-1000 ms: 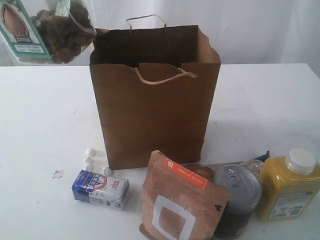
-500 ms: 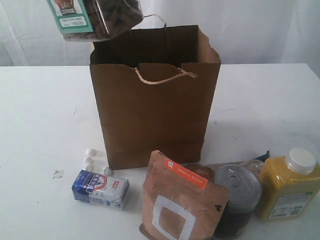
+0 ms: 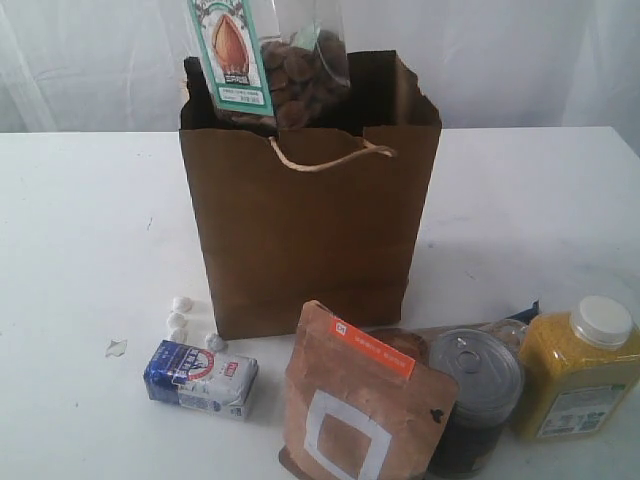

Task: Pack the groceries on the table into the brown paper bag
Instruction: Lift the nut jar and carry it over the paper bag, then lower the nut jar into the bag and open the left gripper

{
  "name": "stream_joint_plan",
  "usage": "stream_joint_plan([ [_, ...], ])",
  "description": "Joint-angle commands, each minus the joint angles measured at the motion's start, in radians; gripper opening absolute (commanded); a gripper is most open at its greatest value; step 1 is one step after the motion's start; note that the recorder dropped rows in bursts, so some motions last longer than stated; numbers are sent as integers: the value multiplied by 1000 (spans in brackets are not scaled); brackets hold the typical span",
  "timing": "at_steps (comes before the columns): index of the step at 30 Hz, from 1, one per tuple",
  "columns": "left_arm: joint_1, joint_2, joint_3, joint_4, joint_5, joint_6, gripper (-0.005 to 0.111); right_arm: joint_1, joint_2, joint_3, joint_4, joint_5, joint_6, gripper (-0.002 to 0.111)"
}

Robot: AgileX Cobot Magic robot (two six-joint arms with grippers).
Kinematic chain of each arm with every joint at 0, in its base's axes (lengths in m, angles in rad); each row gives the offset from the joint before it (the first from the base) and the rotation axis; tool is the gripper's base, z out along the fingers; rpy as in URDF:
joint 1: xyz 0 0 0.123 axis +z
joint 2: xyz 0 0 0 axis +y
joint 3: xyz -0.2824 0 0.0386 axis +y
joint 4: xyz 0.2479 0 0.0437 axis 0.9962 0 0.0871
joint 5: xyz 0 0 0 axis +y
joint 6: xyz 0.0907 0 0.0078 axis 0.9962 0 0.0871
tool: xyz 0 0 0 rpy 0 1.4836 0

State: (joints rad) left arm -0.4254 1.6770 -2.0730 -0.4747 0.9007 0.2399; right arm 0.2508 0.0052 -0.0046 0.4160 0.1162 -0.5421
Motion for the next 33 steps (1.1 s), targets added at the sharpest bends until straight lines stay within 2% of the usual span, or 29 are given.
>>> stream_joint_plan([
  [1, -5, 5, -14, 23, -10, -5, 0, -3, -5, 5, -2, -6, -3, 0],
  [8, -5, 29, -14, 56, -12, -9, 0, -3, -5, 5, -2, -6, -3, 0],
  [14, -5, 56, -10, 54, 36, -23, 0, -3, -5, 5, -2, -6, -3, 0],
  [26, -5, 58, 185, 71, -12, -23, 0, -3, -5, 5, -2, -6, -3, 0],
  [33, -5, 58, 255, 71, -43, -13, 0, -3, -5, 5, -2, -6, -3, 0],
])
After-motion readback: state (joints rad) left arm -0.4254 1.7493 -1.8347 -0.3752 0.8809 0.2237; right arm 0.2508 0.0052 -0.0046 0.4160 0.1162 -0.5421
